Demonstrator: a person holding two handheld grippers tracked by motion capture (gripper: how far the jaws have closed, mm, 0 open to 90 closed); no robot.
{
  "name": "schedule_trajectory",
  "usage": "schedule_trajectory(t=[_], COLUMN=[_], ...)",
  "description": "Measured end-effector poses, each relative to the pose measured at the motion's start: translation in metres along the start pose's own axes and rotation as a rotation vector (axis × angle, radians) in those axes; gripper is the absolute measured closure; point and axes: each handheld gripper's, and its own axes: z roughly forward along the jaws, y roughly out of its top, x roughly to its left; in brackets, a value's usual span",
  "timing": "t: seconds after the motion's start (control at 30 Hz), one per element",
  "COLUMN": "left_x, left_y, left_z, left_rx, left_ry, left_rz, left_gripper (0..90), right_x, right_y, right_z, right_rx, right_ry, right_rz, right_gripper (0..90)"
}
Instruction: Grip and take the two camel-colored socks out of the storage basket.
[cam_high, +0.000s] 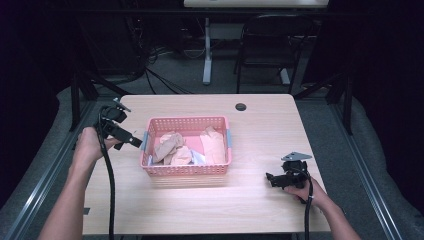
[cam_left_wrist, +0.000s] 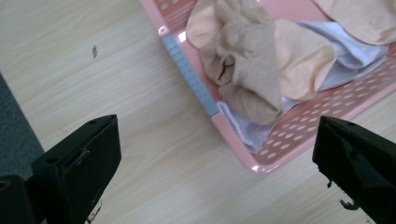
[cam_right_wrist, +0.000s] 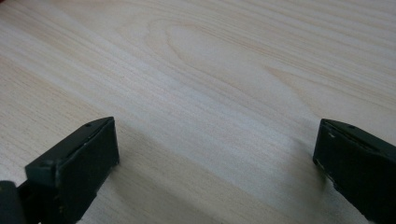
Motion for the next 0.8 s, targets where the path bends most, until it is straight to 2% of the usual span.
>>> schedule_trajectory(t=[0.07,0.1,0.3,0.53,0.8], left_x=[-0.003,-0.010,-0.025,-0.034,-0.040], left_y=[0.004,0.012,0.030,0.042,0.051], left_z=[0.001,0.006,0.022,0.034,0.054], left_rx=[-0.002,0.001,0.026,0.064,0.090], left_ry=[-0.007,-0.014,-0.039,-0.046,-0.087], left_rz=[0.003,0.028,0.066,0.091,0.098], left_gripper=[1.2,1.2,0.1,0.1,3.7], right_x=[0.000,0.000,0.000,0.000,0.000], right_y=[0.000,0.000,0.000,0.000,0.000], right_z=[0.000,0.000,0.000,0.000,0.000], right_rx=[0.001,0.001,-0.001,-0.001,-0.001], right_ry=[0.000,0.001,0.000,0.001,0.000], right_rz=[0.000,0.000,-0.001,-0.001,-0.002], right_gripper=[0.0,0.0,0.0,0.0,0.0])
